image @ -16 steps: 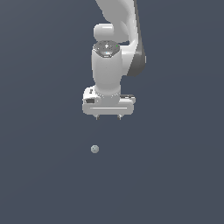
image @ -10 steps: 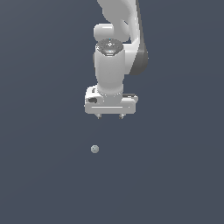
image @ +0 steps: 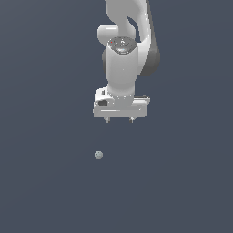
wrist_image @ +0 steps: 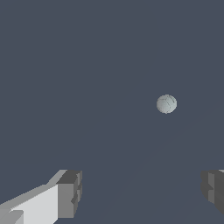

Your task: Pick up the object and move it to a goal position.

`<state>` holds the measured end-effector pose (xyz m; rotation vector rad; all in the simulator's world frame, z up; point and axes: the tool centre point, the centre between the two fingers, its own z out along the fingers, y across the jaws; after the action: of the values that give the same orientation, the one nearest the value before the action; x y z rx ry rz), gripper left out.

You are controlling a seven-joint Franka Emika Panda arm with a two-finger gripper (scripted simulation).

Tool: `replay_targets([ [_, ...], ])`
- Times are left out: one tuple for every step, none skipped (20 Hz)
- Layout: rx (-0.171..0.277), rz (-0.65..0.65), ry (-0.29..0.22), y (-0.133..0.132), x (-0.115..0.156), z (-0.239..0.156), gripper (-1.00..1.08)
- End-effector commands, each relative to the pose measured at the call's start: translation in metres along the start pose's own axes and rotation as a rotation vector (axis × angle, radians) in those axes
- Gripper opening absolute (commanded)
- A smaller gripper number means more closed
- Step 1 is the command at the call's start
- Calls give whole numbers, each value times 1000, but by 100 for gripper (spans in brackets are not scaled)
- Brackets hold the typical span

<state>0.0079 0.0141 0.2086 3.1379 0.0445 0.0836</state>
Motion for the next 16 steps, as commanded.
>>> replay_targets([
  [-1, -11, -1, 1, 2, 2, 100],
  [-1, -19, -2, 2, 3, 3, 100],
  [-1, -27, -3, 3, 4, 5, 100],
  [-2, -36, -3, 5, 5, 6, 100],
  [-2, -47, -4, 6, 6, 8, 100],
  [-2, -58, -5, 8, 8, 10, 100],
  [-3, -71, -6, 9, 10, 12, 100],
  [-3, -85, -7, 11, 12, 14, 100],
  [-4, -99, -9, 13, 13, 17, 100],
  [-4, -115, -10, 15, 16, 20, 100],
  [-4, -132, -11, 17, 18, 23, 100],
  [-5, -151, -13, 20, 20, 26, 100],
  [-5, -170, -14, 23, 22, 30, 100],
  [-5, -190, -16, 25, 25, 33, 100],
  [-5, -212, -18, 28, 27, 37, 100],
  [-5, -234, -20, 32, 30, 42, 100],
])
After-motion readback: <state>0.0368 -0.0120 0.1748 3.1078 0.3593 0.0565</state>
